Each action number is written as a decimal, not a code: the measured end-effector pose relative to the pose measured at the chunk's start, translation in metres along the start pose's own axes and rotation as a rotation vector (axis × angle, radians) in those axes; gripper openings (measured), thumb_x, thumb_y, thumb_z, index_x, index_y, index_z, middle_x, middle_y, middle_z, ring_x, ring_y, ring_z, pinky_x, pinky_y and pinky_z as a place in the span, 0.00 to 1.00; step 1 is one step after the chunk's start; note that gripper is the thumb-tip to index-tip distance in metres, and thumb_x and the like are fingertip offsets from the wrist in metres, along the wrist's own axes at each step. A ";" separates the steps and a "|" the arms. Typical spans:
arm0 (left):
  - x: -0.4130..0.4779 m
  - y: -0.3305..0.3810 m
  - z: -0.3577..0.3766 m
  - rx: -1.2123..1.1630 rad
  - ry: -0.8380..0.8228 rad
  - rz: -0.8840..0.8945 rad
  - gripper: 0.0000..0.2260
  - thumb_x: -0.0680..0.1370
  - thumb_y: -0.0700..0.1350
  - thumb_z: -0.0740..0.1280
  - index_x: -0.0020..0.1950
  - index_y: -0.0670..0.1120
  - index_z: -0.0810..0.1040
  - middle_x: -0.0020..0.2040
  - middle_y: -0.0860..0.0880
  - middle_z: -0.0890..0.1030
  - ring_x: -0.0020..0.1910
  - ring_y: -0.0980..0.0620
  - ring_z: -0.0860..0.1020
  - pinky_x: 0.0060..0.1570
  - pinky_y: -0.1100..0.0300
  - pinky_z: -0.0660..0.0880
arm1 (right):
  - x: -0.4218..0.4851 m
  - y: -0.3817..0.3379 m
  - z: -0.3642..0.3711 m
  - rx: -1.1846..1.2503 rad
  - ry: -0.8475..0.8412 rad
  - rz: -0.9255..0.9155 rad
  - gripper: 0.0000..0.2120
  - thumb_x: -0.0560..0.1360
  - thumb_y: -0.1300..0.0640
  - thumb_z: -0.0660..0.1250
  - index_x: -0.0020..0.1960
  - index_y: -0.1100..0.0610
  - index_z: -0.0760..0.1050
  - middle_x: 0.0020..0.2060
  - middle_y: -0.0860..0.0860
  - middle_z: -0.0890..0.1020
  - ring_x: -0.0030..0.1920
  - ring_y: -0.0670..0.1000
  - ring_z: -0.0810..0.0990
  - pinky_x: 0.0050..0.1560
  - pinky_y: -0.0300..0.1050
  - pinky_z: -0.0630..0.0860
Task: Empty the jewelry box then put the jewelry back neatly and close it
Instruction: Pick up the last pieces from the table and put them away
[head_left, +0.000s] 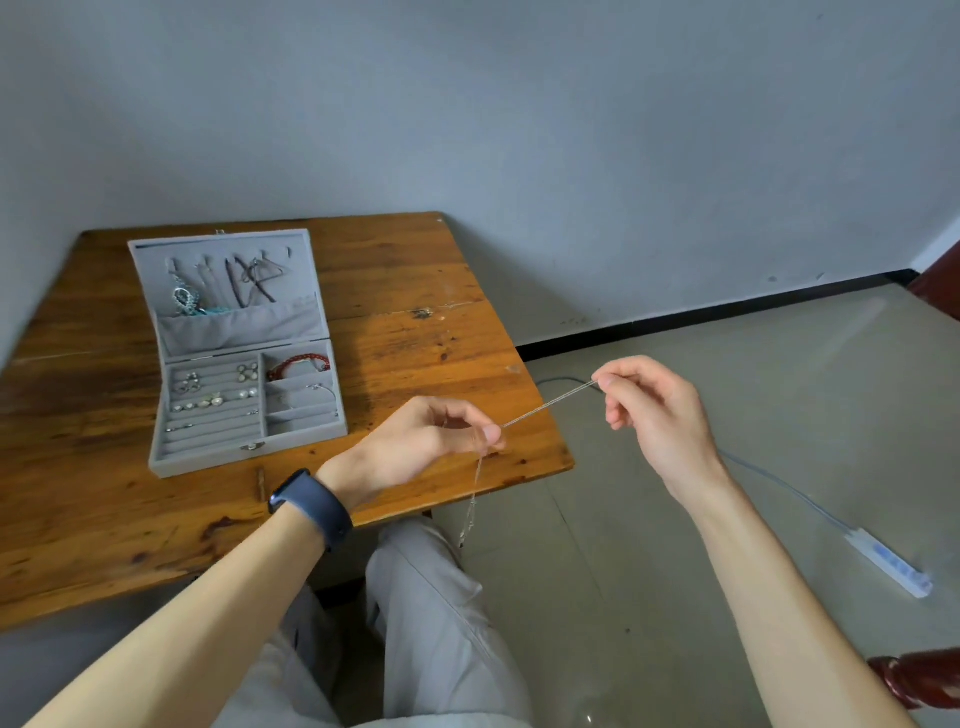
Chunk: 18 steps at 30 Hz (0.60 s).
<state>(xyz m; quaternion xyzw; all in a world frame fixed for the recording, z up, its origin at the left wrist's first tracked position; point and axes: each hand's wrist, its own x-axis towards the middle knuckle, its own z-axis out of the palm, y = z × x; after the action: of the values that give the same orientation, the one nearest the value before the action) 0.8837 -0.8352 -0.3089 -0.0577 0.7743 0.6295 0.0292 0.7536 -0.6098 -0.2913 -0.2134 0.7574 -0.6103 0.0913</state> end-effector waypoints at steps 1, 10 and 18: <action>-0.001 -0.001 -0.006 -0.013 -0.002 -0.024 0.10 0.78 0.48 0.70 0.51 0.42 0.85 0.50 0.48 0.86 0.54 0.49 0.82 0.58 0.59 0.74 | 0.007 0.005 0.000 0.011 0.022 0.020 0.04 0.78 0.63 0.66 0.46 0.59 0.80 0.30 0.47 0.77 0.32 0.48 0.74 0.36 0.37 0.73; 0.020 -0.019 -0.067 0.191 0.141 -0.271 0.09 0.78 0.49 0.71 0.50 0.44 0.83 0.42 0.48 0.86 0.41 0.51 0.83 0.44 0.55 0.76 | 0.077 0.069 0.024 -0.085 0.009 0.221 0.04 0.79 0.57 0.67 0.50 0.53 0.81 0.41 0.52 0.82 0.37 0.46 0.78 0.38 0.41 0.75; 0.093 -0.019 -0.130 0.955 0.487 -0.332 0.05 0.80 0.54 0.66 0.48 0.56 0.80 0.44 0.54 0.81 0.45 0.51 0.80 0.42 0.58 0.76 | 0.156 0.093 0.071 -0.234 -0.101 0.206 0.03 0.78 0.53 0.67 0.53 0.48 0.77 0.45 0.46 0.84 0.38 0.46 0.83 0.46 0.45 0.79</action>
<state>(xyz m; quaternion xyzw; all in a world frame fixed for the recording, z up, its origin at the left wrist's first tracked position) 0.7978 -0.9707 -0.3120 -0.3030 0.9382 0.1646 -0.0290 0.6233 -0.7251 -0.3792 -0.1740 0.8356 -0.4939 0.1660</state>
